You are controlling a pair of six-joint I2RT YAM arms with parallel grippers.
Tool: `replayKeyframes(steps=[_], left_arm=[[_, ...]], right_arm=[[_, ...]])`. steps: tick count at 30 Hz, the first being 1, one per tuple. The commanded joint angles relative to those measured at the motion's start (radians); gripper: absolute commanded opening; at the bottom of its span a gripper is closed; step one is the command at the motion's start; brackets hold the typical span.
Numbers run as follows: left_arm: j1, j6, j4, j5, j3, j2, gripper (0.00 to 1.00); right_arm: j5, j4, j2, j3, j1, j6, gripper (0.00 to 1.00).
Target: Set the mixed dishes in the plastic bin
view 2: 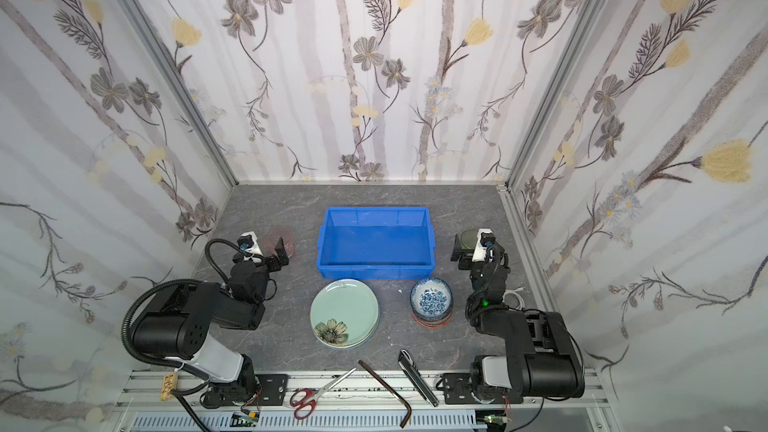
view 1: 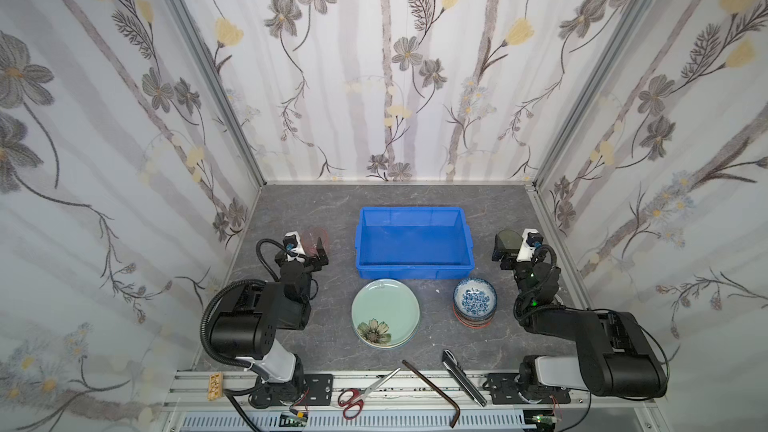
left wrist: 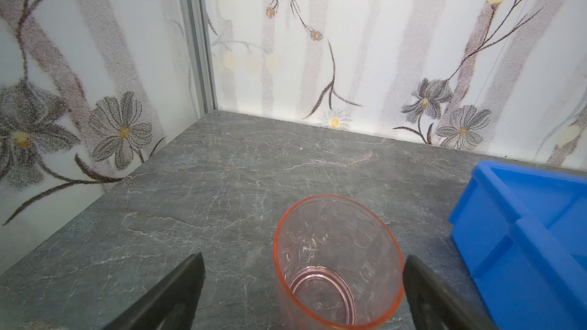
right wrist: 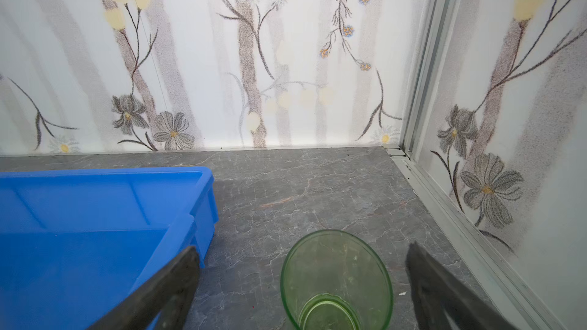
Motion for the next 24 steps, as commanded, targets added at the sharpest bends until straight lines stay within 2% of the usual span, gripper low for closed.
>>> replayKeyframes(steps=[1, 24], left_arm=[[0.005, -0.007, 0.005, 0.018, 0.009, -0.002, 1.00], [0.006, -0.011, 0.004, 0.015, 0.008, -0.003, 1.00]], right_arm=[[0.000, 0.056, -0.001, 0.005, 0.000, -0.006, 1.00], [-0.012, 0.056, -0.002, 0.004, -0.006, -0.003, 1.00]])
